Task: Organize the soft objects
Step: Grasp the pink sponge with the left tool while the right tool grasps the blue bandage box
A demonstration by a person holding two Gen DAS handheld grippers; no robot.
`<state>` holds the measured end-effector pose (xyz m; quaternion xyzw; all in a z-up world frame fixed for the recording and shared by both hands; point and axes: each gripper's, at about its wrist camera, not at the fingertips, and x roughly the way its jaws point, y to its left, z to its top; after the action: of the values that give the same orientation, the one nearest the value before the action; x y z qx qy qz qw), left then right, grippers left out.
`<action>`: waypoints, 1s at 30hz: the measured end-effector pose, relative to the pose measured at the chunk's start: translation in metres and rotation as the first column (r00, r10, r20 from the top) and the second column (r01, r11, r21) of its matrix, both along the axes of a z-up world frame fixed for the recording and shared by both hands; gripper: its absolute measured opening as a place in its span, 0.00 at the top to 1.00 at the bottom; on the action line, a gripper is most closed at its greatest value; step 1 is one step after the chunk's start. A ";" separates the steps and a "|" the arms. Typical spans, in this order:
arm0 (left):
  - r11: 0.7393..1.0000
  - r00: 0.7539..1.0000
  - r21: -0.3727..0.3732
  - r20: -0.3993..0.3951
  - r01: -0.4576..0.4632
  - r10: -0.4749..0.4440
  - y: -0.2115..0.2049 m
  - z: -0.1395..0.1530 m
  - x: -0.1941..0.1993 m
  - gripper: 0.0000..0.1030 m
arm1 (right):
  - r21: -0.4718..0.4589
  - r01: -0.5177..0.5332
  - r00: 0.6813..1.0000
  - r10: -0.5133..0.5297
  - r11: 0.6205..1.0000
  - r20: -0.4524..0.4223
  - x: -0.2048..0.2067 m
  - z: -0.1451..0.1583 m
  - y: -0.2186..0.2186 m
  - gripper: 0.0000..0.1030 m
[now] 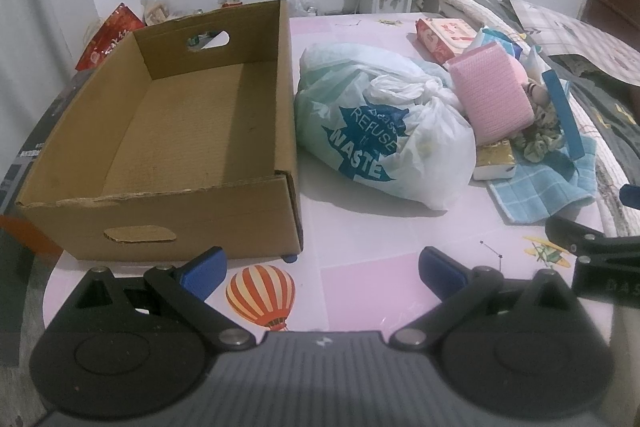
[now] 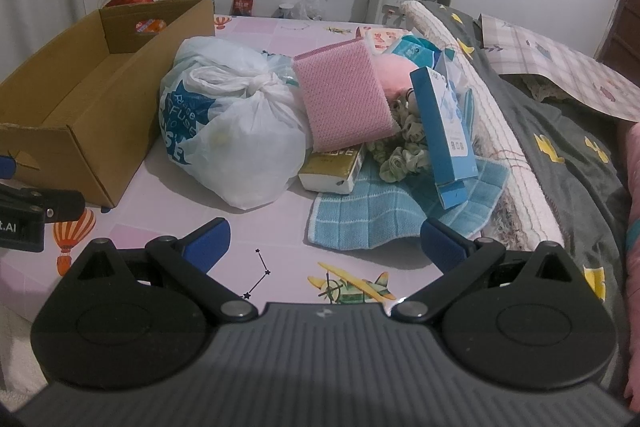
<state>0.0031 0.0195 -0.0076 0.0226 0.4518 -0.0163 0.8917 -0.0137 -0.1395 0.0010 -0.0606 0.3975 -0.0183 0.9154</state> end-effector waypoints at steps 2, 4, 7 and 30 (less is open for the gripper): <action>1.000 1.000 0.000 -0.001 0.002 -0.002 -0.002 -0.001 0.001 0.00 | 0.007 0.002 1.000 -0.002 1.000 0.005 -0.001 -0.002 0.000 0.01; 1.000 1.000 0.002 -0.002 0.011 -0.011 -0.006 -0.003 0.001 0.00 | 0.015 0.006 1.000 -0.006 1.000 0.009 -0.003 -0.004 -0.002 0.01; 0.999 0.999 0.012 0.004 0.035 -0.035 -0.015 -0.002 0.002 0.00 | 0.034 0.024 0.999 -0.025 0.999 0.030 -0.008 -0.005 -0.010 0.01; 0.923 0.933 -0.160 0.141 0.350 -0.330 -0.121 0.031 0.109 0.02 | 0.193 -0.105 0.970 0.058 0.975 0.237 0.070 0.001 -0.172 0.01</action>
<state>0.1119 -0.1016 0.0238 0.0197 0.3870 -0.2112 0.8973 0.0560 -0.3120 0.0019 0.0199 0.2859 0.0536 0.9565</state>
